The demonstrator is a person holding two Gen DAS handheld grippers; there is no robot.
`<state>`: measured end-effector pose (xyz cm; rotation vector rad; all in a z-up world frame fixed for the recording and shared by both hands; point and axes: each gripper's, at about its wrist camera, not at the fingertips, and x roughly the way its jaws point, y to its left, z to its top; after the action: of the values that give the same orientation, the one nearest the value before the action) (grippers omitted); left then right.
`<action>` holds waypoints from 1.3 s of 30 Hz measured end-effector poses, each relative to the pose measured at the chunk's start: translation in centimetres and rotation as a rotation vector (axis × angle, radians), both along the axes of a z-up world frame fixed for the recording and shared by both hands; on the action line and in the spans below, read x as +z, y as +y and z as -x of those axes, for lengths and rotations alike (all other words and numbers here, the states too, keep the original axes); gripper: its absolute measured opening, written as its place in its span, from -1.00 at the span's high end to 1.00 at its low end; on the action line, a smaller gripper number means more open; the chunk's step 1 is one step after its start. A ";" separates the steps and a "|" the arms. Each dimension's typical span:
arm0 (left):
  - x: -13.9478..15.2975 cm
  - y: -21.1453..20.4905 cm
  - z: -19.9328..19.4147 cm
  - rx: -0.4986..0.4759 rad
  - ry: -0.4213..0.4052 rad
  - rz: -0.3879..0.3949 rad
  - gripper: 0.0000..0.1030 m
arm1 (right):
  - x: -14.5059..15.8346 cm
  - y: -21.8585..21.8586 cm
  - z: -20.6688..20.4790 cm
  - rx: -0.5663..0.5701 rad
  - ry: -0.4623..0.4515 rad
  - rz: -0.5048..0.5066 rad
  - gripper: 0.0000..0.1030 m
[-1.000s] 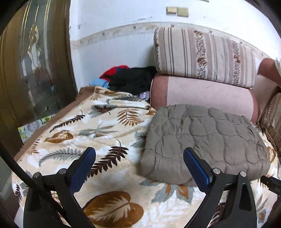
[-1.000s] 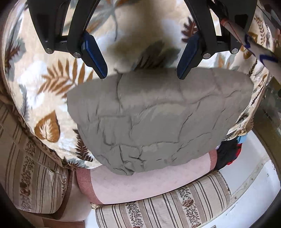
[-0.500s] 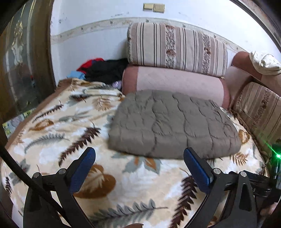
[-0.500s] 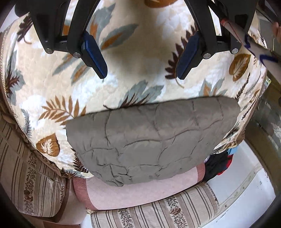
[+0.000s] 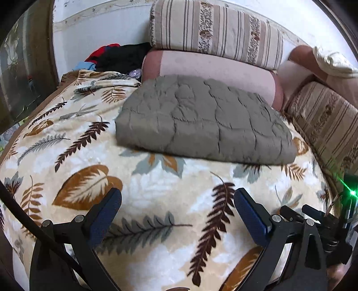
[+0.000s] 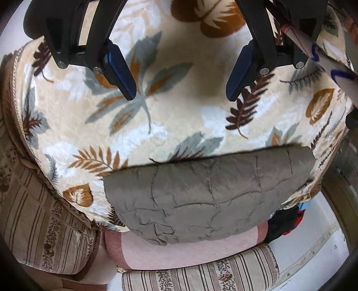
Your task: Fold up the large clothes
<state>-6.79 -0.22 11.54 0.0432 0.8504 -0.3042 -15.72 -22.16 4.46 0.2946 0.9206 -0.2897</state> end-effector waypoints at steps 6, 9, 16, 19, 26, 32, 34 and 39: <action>-0.7 -1.2 1.1 -0.044 0.043 -0.004 -0.94 | -1.1 1.1 1.0 0.006 0.036 0.020 -0.69; -1.0 -1.7 1.6 -0.054 0.047 -0.015 -0.94 | -1.2 1.6 1.3 0.012 0.043 0.047 -0.70; -1.4 -2.0 1.7 -0.057 0.052 -0.031 -0.94 | -0.7 1.7 1.5 0.001 0.030 0.084 -0.71; -1.6 -2.2 1.6 -0.058 0.055 -0.035 -0.94 | -0.6 1.8 1.5 -0.005 0.028 0.102 -0.71; -2.3 -2.1 1.3 -0.052 0.081 -0.040 -0.94 | -1.0 1.8 1.2 -0.018 0.042 0.119 -0.72; -2.8 -2.1 1.0 -0.044 0.096 -0.039 -0.94 | -1.0 1.8 1.2 -0.023 0.042 0.135 -0.72; -2.9 -2.1 1.0 -0.046 0.096 -0.040 -0.94 | -1.1 1.9 1.2 -0.022 0.041 0.139 -0.72; -3.2 -2.3 1.1 -0.046 0.093 -0.053 -0.94 | -1.3 2.0 1.2 -0.020 0.045 0.139 -0.73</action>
<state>-7.91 -2.53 8.33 0.0990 0.9504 -0.3283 -16.89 -20.20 3.20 0.1700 0.9371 -0.3782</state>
